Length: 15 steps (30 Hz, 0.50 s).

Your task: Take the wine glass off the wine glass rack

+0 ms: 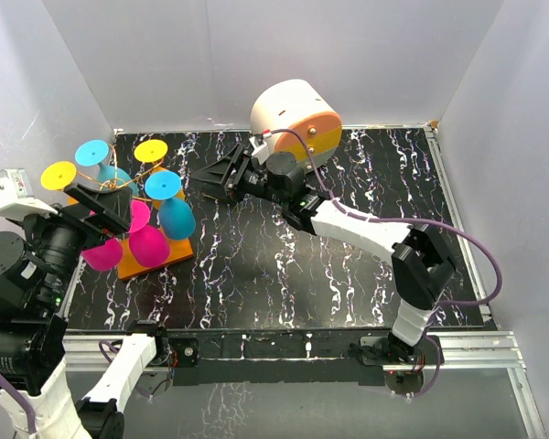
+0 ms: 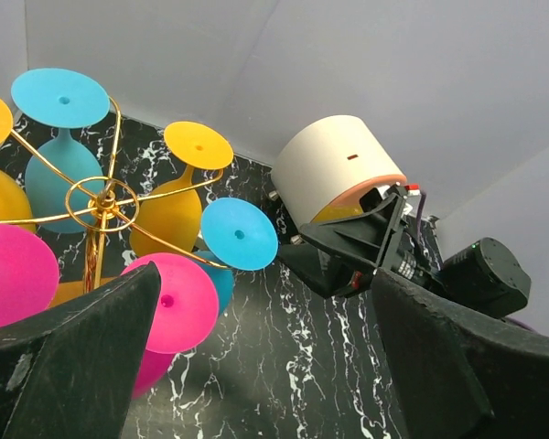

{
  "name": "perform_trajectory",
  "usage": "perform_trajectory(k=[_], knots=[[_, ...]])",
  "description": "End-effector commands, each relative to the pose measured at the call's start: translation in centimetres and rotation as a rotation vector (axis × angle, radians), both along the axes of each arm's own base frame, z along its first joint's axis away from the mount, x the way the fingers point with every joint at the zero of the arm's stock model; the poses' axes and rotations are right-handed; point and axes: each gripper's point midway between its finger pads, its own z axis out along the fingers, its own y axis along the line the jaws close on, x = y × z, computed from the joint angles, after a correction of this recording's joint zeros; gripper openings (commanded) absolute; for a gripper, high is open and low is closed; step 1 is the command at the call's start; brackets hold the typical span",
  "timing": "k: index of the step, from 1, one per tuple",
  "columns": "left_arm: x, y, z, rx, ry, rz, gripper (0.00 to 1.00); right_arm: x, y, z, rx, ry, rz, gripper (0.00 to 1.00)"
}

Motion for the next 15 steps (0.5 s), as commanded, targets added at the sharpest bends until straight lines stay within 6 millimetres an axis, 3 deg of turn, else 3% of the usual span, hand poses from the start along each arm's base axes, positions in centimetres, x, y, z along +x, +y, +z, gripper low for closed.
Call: perform_trajectory(k=[1,15], knots=[[0.5,-0.5,-0.4,-0.025,0.02,-0.019,0.99,0.4,1.2,3.4,0.057,-0.085,-0.024,0.56],[0.8,-0.7,-1.1,-0.042,0.042,-0.026,0.99,0.2,3.4,3.3,0.07,-0.067,-0.005,0.42]])
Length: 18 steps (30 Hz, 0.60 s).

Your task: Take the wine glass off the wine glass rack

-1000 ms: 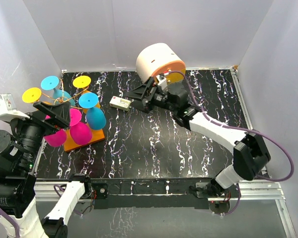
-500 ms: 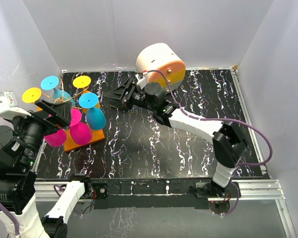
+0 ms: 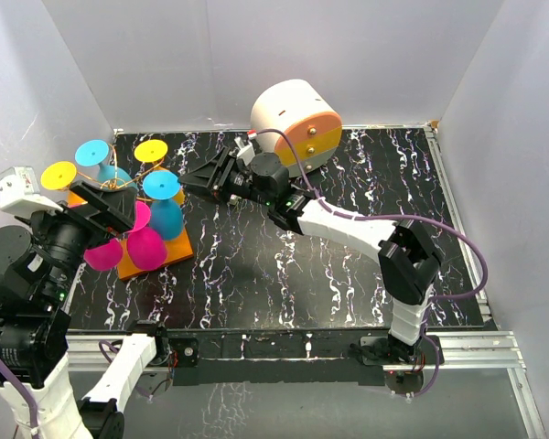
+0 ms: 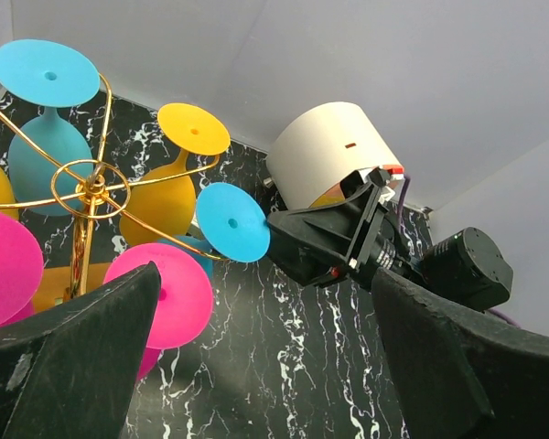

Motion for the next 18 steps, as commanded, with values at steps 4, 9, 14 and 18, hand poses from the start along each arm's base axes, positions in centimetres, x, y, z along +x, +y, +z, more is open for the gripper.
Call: perform_trajectory(k=[4,9,14,18], knots=[[0.2,-0.2,-0.1,-0.005,0.007,-0.011,0.99,0.1,0.6,4.0,0.086,-0.055,-0.001,0.38],[0.3,-0.3,-0.3,-0.007,0.015,-0.011,0.99,-0.2,0.9,4.5,0.098,-0.057,0.004,0.37],[0.3,-0.3,-0.5,-0.007,0.021,-0.012,0.99,-0.6,1.1,4.7,0.105,-0.055,0.016,0.38],[0.3,-0.3,-0.4,-0.005,0.022,-0.012,0.99,-0.9,1.2,5.2,0.116,-0.065,0.022,0.39]])
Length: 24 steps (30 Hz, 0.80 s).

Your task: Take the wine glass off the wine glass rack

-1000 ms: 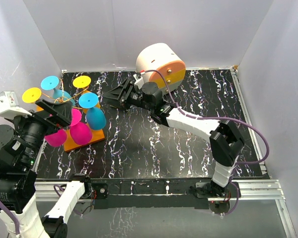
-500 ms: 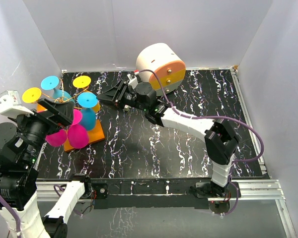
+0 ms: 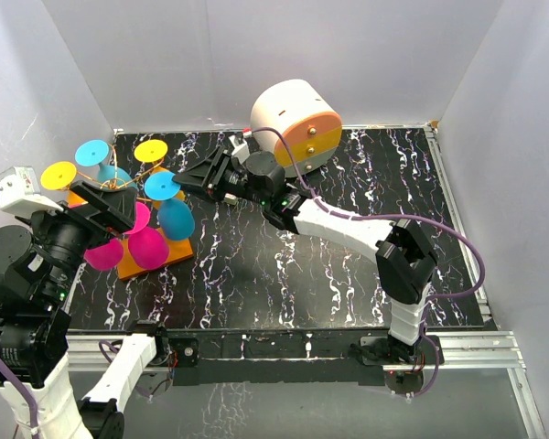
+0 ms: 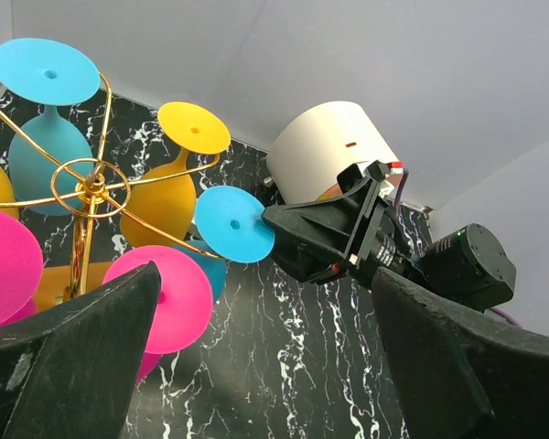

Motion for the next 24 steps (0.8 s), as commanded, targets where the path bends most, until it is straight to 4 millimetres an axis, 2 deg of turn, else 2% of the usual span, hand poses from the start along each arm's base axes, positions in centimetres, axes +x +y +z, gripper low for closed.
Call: perform_trajectory(k=[1,4,5,15,21,24], knots=[[0.3,-0.2,-0.3,-0.003,0.017,-0.011,0.99,-0.4,0.1,3.9,0.086,-0.068,0.005,0.37],[0.3,-0.2,-0.3,-0.001,0.02,-0.012,0.99,-0.5,0.3,3.8,0.086,-0.065,0.013,0.22],[0.2,-0.2,-0.3,-0.002,0.019,-0.012,0.99,-0.6,0.4,3.8,0.087,-0.063,0.016,0.19],[0.4,-0.4,-0.1,-0.001,0.016,-0.021,0.99,-0.5,0.1,4.3,0.078,-0.061,0.004,0.12],[0.5,-0.4,-0.2,-0.001,0.019,-0.023,0.99,-0.5,0.1,4.6,0.077,-0.062,0.001,0.02],[0.5,-0.4,-0.1,0.0,0.018,-0.024,0.99,-0.5,0.0,5.1,0.083,-0.066,-0.002,0.0]])
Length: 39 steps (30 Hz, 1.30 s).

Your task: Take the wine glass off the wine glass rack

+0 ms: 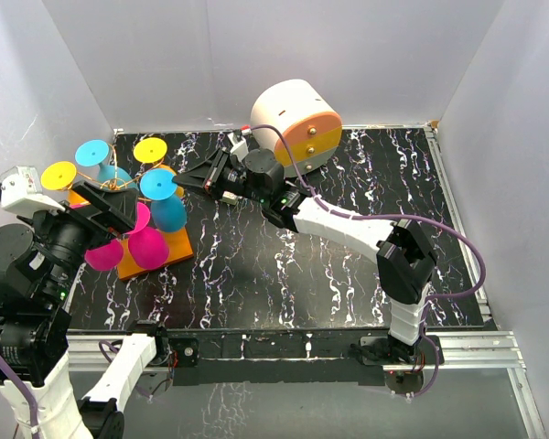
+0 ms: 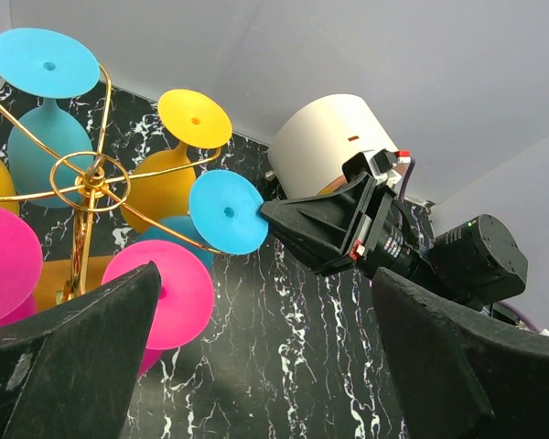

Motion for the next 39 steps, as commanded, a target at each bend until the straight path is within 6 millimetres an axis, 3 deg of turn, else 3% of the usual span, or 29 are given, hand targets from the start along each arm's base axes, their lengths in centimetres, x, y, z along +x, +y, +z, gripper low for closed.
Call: perform_trajectory(k=[1,11,39], knots=[[0.6,-0.3,0.2,0.0,0.003,-0.017,0.99,-0.3,-0.3,4.5,0.079,-0.067,-0.01,0.0],[0.5,-0.2,0.1,0.004,0.007,-0.012,0.99,-0.3,-0.5,5.4,0.089,-0.071,-0.019,0.0],[-0.1,0.0,-0.2,0.001,0.01,-0.001,0.99,-3.1,-0.7,6.1,0.091,-0.056,0.014,0.0]])
